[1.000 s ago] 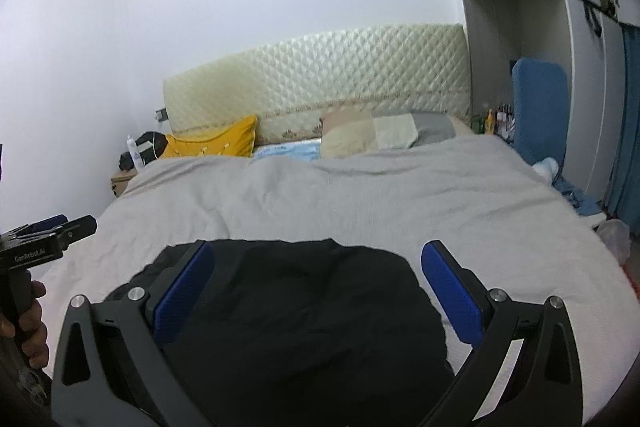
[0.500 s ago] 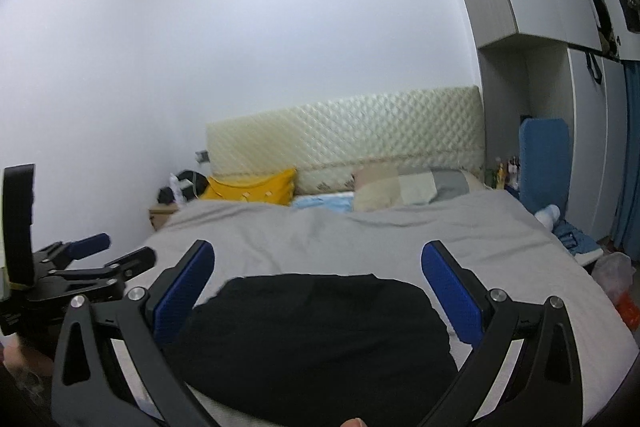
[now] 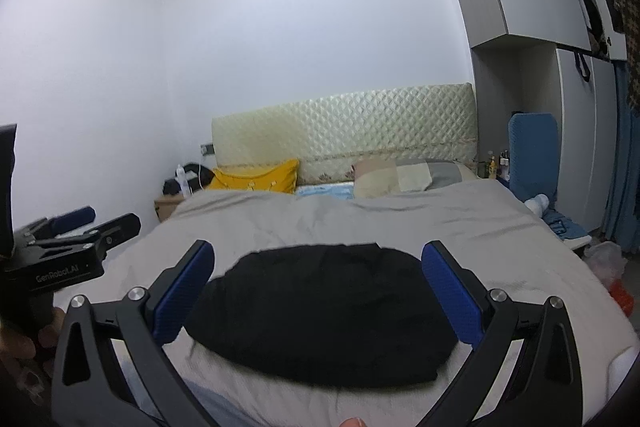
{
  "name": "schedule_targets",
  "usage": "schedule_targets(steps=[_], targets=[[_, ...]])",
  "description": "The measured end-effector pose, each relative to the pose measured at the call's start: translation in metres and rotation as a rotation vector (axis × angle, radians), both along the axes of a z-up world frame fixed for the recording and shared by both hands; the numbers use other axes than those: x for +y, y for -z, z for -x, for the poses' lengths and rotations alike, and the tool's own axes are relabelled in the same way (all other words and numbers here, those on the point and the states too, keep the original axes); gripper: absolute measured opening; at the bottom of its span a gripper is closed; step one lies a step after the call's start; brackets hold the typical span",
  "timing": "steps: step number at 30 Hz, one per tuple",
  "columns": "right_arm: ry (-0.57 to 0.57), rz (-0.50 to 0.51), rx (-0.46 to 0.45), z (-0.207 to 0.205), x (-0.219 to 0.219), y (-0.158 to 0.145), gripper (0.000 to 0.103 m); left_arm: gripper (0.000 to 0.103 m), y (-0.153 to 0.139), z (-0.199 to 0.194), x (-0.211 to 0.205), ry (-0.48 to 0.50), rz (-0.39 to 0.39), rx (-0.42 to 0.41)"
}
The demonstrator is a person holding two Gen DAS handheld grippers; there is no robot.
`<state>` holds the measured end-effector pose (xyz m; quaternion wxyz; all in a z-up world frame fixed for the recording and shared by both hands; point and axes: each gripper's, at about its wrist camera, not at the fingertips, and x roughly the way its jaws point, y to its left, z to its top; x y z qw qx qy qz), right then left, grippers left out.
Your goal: Fold large clothes
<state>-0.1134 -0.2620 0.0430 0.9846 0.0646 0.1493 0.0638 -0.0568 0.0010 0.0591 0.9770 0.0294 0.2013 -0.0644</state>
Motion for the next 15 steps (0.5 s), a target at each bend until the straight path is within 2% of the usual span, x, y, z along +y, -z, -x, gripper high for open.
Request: schedule_targets(steps=[6, 12, 15], targets=[[0.013, 0.035, 0.054, 0.016, 0.008, 0.02, 0.103, 0.097, 0.022, 0.003, 0.013, -0.021, 0.031, 0.064], [0.005, 0.025, 0.105, 0.02, 0.014, 0.048, 0.103, 0.097, 0.047, 0.0, 0.009, -0.041, 0.006, 0.114], [0.022, 0.027, 0.112, 0.02, 0.016, 0.057, 0.103, 0.097, 0.058, -0.004, 0.004, -0.017, -0.013, 0.147]])
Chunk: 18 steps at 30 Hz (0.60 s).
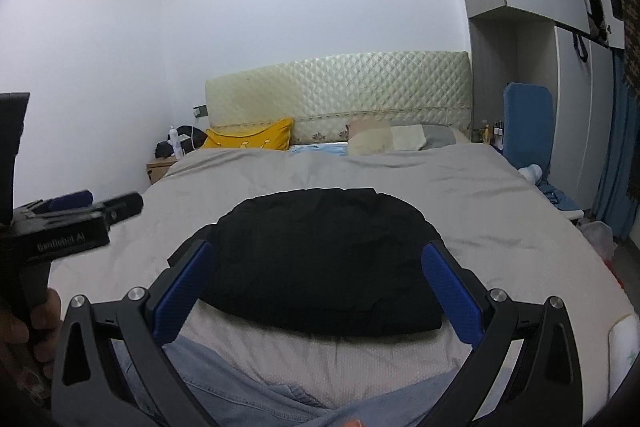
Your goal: Fold large clothes
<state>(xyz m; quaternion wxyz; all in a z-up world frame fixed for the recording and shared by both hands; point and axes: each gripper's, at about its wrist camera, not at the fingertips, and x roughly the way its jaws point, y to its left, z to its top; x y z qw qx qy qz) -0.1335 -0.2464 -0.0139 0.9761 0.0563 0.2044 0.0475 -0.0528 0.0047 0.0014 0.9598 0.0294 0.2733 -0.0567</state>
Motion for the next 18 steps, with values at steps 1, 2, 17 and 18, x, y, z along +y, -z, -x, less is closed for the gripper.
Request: schedule_targets(steps=[1, 2, 17, 18], targets=[[0.005, 0.003, 0.002, 0.0, 0.002, 0.002, 0.103, 0.097, 0.002, 0.0, -0.002, 0.003, -0.006, 0.0], [0.008, 0.007, 0.007, 0.0, 0.001, 0.004, 0.103, 0.097, 0.005, -0.001, -0.003, 0.001, -0.011, 0.0], [0.035, 0.004, 0.059, -0.006, -0.004, 0.025, 0.103, 0.097, 0.031, -0.015, -0.005, -0.02, -0.024, 0.061], [0.035, 0.003, 0.061, -0.006, -0.005, 0.026, 0.103, 0.097, 0.031, -0.015, -0.005, -0.019, -0.023, 0.061]])
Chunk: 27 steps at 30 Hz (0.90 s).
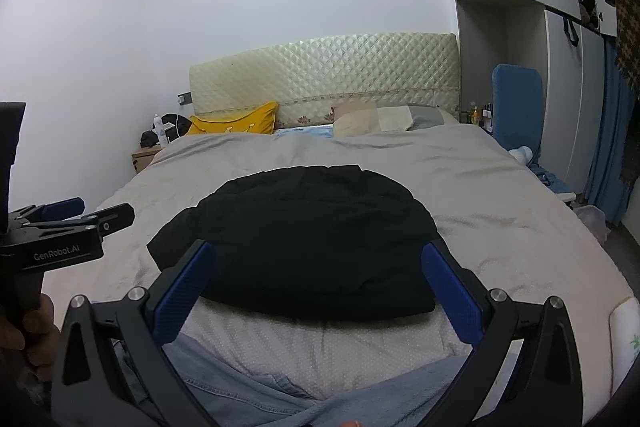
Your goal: Fold large clothes
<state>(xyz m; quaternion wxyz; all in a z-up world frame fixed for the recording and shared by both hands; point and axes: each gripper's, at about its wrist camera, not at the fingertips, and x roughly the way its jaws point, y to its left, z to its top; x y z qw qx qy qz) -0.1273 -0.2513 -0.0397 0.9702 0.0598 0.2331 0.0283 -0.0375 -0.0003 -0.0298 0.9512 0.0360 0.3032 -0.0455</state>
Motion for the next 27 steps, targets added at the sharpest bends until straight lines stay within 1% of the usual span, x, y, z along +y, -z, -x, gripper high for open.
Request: schedule_targets(steps=[5, 9, 20, 27], targets=[[-0.001, 0.011, 0.007, -0.001, 0.001, 0.006, 0.103, 0.097, 0.001, -0.001, 0.003, -0.004, 0.029, 0.0], [0.001, 0.003, 0.022, -0.002, -0.001, 0.01, 0.103, 0.097, 0.002, -0.001, 0.003, -0.008, 0.015, 0.001], [0.011, 0.012, 0.021, 0.0, -0.001, 0.008, 0.103, 0.097, 0.013, -0.002, 0.002, 0.001, 0.018, 0.029], [0.006, 0.013, 0.03, -0.001, 0.003, 0.01, 0.103, 0.097, 0.012, 0.001, 0.004, 0.006, 0.027, 0.028]])
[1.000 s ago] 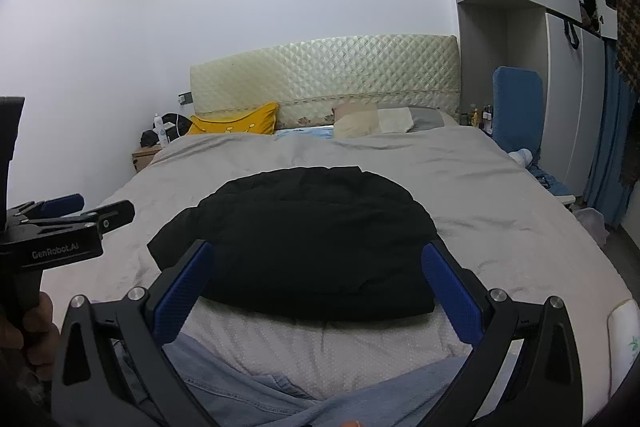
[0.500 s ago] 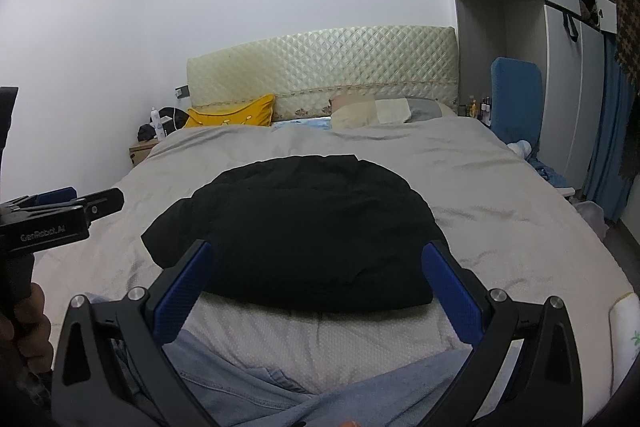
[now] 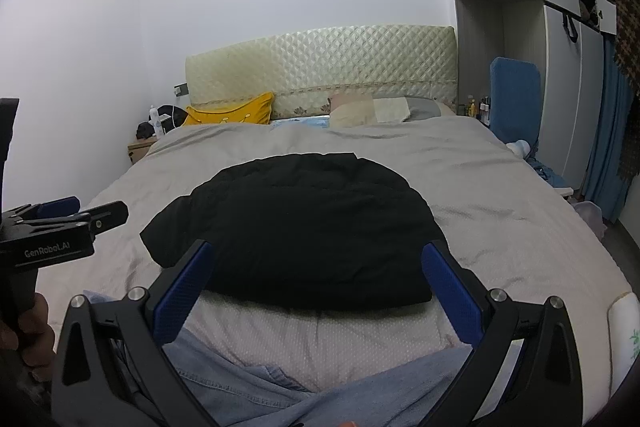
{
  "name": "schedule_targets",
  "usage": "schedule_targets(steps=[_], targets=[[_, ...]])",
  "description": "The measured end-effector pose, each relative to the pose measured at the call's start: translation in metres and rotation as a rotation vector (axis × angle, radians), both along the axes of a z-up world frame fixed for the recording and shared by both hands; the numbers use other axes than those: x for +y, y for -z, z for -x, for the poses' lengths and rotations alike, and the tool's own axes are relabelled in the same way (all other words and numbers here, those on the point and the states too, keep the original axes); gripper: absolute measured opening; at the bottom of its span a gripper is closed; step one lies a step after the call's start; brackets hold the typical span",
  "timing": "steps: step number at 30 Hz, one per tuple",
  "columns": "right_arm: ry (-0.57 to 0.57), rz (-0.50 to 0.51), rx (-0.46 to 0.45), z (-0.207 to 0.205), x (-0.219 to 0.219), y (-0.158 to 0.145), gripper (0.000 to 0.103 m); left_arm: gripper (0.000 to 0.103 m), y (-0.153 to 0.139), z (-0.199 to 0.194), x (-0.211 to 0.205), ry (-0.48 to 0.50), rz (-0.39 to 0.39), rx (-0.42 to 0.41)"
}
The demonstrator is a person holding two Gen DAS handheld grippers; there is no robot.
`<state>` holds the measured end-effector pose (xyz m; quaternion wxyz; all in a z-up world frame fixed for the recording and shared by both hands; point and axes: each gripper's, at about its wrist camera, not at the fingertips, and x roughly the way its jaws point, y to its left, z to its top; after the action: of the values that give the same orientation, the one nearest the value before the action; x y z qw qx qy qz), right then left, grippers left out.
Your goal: Fold large clothes
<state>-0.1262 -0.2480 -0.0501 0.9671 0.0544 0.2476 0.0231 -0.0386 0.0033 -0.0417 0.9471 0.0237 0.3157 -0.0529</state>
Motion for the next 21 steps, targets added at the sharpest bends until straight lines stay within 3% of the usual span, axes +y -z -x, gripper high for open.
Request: schedule_targets(steps=[21], targets=[[0.006, 0.003, -0.015, 0.0078, -0.0004, -0.0021, 0.103, 0.097, -0.0064, 0.0066, 0.0015, -0.003, 0.014, -0.01]])
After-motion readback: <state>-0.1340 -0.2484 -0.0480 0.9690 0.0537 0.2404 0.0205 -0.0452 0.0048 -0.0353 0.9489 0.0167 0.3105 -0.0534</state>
